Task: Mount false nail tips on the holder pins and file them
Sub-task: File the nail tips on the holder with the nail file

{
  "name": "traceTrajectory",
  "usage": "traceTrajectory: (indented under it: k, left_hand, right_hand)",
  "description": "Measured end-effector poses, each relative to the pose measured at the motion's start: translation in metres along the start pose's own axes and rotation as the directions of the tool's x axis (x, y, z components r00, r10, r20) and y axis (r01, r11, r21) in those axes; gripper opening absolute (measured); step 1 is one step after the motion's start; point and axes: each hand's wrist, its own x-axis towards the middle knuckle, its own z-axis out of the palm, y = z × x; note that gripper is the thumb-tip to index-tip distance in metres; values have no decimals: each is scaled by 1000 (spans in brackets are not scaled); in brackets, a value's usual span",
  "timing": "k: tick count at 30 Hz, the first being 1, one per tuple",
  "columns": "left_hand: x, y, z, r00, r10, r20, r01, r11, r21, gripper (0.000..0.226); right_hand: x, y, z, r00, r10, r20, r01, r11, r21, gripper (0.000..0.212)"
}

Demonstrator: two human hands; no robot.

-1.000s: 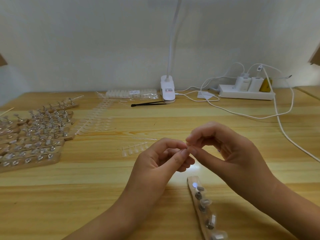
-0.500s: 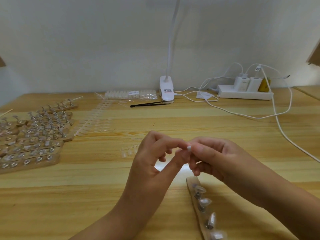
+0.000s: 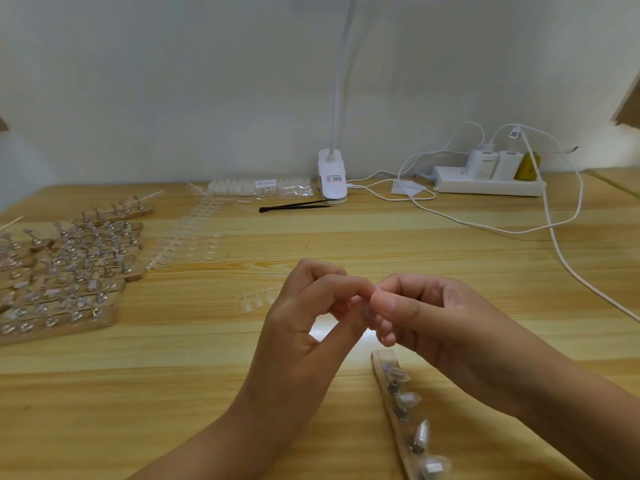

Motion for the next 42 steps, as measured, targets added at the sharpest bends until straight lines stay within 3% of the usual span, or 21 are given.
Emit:
traceTrajectory:
  k: [6, 10, 15, 19, 22, 25, 28, 42]
  left_hand:
    - [1, -1, 1, 1000, -10, -7, 9, 1000, -17, 10]
    - [2, 0, 2, 994, -113, 1, 112, 979, -171, 7]
    - [4, 0, -2, 913, -384, 136, 406, 832, -378, 16]
    - [7, 0, -3, 860, -435, 267, 510, 702, -498, 31]
    - [11, 0, -4, 820, -486, 304, 561, 573, -597, 40]
    - [10, -1, -3, 823, -494, 279, 560, 630, -538, 44]
    - [6, -2, -3, 846, -476, 238, 532, 733, -423, 41]
    - [7, 4, -6, 873, -442, 204, 486, 819, -306, 37]
  right_hand:
    - [0, 1, 1, 1000, -9, -17, 9, 1000, -17, 14]
    - [4, 0, -2, 999, 49, -11, -48, 998, 51, 24]
    - [4, -1, -9, 994, 104, -32, -100, 988, 114, 21]
    - [3, 1, -7, 994, 106, -38, -102, 989, 106, 12]
    - [2, 0, -7, 993, 67, -100, -69, 998, -16, 18]
    - [2, -2, -7, 987, 8, -158, -44, 974, -224, 26]
    - [1, -2, -8, 984, -22, -177, -33, 953, -302, 28]
    - [1, 0, -8, 962, -134, -239, 33, 923, -382, 25]
